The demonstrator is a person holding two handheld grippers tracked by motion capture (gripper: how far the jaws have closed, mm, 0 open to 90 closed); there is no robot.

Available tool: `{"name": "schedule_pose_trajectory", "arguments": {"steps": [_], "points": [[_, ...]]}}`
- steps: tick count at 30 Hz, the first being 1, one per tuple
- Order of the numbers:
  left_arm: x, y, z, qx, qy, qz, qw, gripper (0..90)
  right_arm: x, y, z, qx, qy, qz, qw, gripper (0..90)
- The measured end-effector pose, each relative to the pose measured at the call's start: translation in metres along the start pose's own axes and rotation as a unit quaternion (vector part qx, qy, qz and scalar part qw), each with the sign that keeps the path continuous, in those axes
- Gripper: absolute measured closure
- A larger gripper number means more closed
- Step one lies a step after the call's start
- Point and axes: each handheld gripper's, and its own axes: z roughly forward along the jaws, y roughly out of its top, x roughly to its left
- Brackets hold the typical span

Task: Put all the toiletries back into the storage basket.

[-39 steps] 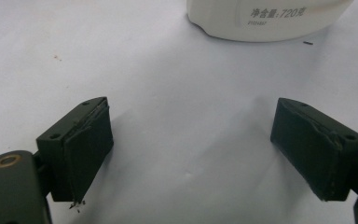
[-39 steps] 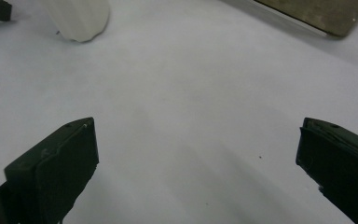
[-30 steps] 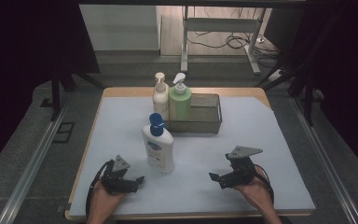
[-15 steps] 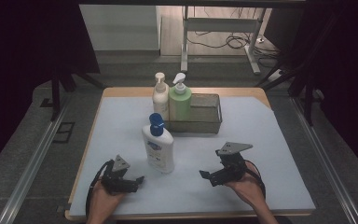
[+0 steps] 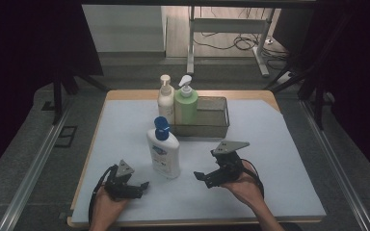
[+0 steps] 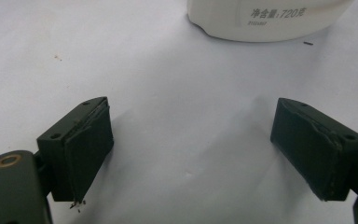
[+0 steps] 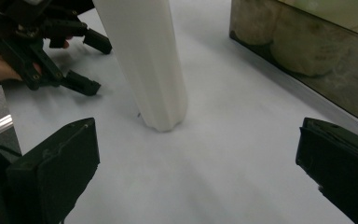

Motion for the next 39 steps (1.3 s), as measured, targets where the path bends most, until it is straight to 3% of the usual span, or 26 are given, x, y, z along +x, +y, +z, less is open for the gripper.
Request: {"name": "schedule_pose_trajectory", "arguments": {"steps": [9,12,39], "points": [[0.000,0.000,0.000,0.001,-0.001,-0.001,1.0000,12.8,0.009,0.014,0.011,-0.002,-0.008,-0.011,0.9999,0.0],[0.000,0.000,0.000,0.001,0.000,-0.001,1.0000,12.8,0.010,0.019,0.014,-0.004,-0.001,-0.001,1.0000,3.3],[0.000,0.000,0.000,0.001,0.000,-0.001,1.0000,12.8,0.035,0.062,0.053,-0.010,0.006,-0.052,0.9986,10.7]]}}
